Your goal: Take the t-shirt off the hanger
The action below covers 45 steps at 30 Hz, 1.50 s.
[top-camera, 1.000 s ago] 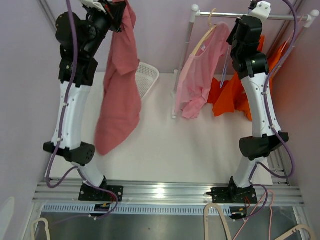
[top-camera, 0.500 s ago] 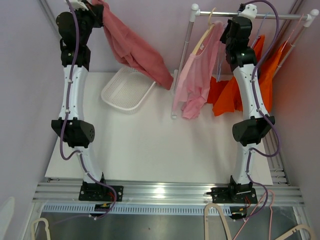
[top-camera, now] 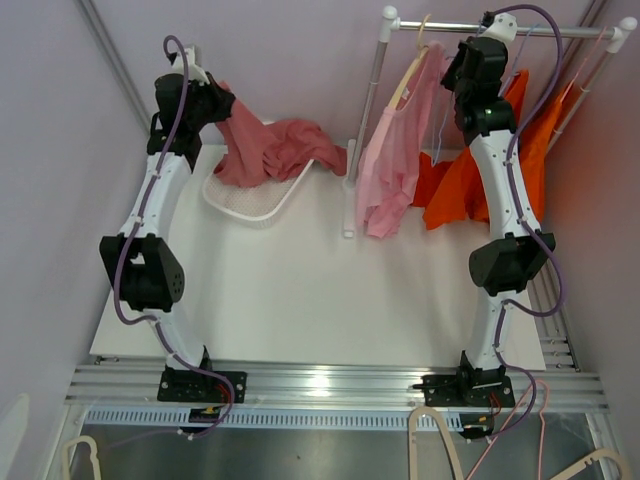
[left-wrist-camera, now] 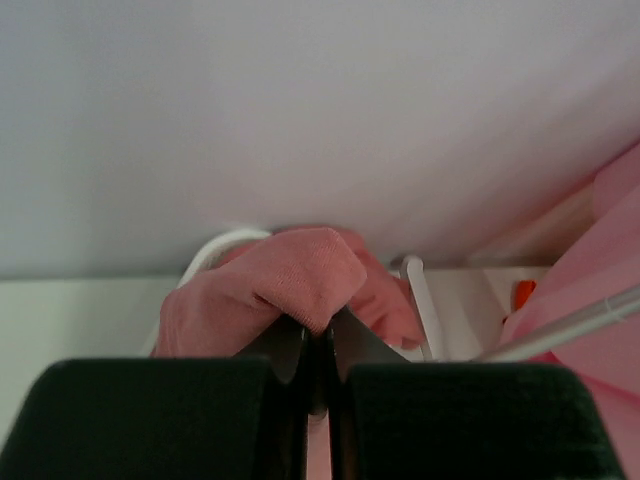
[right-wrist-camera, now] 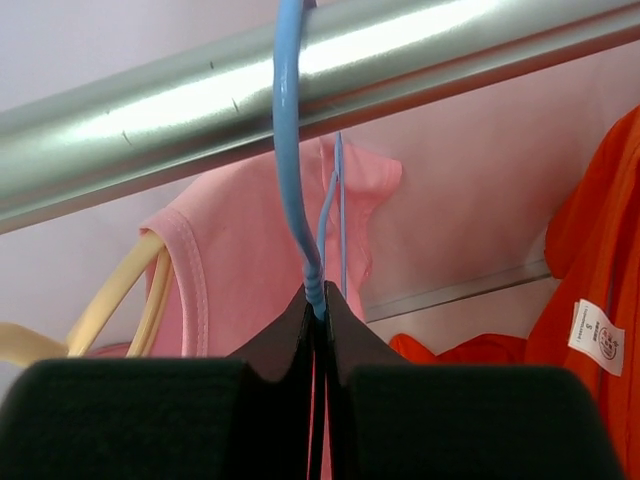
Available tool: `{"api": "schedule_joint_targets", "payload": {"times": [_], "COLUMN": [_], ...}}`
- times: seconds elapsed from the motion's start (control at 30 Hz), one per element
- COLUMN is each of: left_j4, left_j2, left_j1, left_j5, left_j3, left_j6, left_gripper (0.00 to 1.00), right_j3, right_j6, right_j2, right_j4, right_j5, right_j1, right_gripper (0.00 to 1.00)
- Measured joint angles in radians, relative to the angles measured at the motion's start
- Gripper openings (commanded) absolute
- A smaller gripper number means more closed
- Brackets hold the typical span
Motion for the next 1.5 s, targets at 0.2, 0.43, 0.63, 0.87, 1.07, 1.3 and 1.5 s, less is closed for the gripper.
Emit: {"api": "schedule_joint_targets", "payload": {"times": [0.2,0.43,0.63,0.87,1.07,1.3,1.5], "left_j4": [-0.078,-0.279,-0.437,-0.456,-0.483,-0.459,-0.383], "left_j2": [-0.035,0.085,0.241,0.247,0.198,-0.056,-0.210], "left_j1": [-0.023,-0.100,-0.120,-0.090,-0.088,-0.124,-0.226], "left_j5": [-0.013,-0.069,-0.060,-0.023,-0.092,-0.180,-0.207], "left_j3": [-0.036,0.109,0.204,0.073,0.010,-0.040,0.013], "left_j6": [-0.036,-0.127,-0.183,-0.239,-0.254,-0.253,-0.198], "left_gripper": [0.01,0.01,0.15,0.99,1.00,1.00,1.00], "right_j3": [-0.014,-0.047,-0.103,-0.141,-0.134,-0.110,-0.073], "right_j6": [0.029,0.035,0.033,0.032,0.035,0.041,0.048], "right_j2": [-0.001,-0.021,-0.127,-0.301,-0.328,-0.217,-0.124], "right_j4": [-0.048,-0.120,-0.188,-0.206,-0.209,-0.231,-0.258], "right_j5": [-0.023,-0.045,-0.067,-0.052,-0.048,-0.048,-0.055], "right_j1": [0.002,-0.011,-0.061,-0.124,-0.182,-0.207,-0.213], "right_gripper": [0.84,0.95,0.96,0.95,0.93,0.91,0.52]}}
